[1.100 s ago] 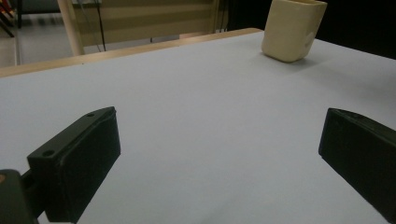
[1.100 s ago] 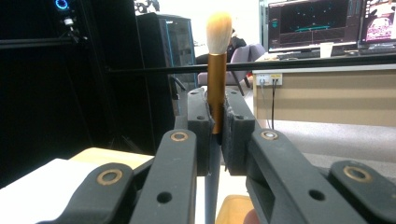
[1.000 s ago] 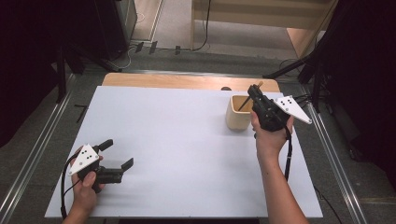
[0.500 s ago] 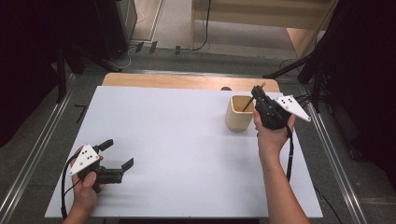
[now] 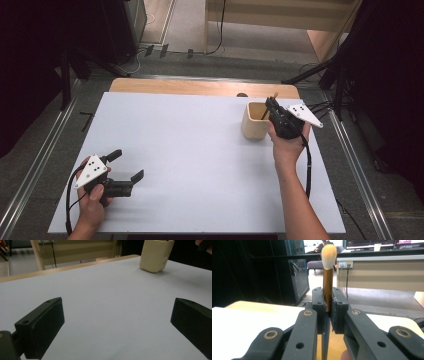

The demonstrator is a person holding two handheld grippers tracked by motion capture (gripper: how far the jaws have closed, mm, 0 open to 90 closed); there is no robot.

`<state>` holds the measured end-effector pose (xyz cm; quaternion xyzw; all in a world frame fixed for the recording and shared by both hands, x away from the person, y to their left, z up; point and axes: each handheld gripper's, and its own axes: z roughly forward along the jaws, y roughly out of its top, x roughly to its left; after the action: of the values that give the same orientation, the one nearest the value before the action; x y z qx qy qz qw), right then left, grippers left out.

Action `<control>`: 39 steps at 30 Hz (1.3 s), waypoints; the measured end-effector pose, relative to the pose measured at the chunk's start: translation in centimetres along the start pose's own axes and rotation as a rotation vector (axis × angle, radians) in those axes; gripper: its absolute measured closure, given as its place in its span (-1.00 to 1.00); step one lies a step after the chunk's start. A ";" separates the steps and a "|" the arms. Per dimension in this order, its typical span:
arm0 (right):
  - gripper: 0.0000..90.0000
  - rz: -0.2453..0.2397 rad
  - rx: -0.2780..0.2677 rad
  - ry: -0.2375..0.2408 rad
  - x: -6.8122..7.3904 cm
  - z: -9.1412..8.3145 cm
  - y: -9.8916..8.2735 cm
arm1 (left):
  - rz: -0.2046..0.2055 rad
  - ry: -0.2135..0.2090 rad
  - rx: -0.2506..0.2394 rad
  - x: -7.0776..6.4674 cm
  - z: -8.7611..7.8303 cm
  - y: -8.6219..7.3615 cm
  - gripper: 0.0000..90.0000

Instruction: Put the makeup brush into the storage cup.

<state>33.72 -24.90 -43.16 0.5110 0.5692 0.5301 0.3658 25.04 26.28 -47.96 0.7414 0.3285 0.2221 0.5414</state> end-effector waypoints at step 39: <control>-1.00 -0.007 0.119 -0.010 -1.2 -1.8 -2.7 | -0.014 0.003 -0.002 0.1 0.0 -0.1 -1.00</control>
<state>31.68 -26.24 -45.65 0.5325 0.5996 0.4914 0.3398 25.09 26.34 -48.02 0.7382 0.3339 0.2198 0.5434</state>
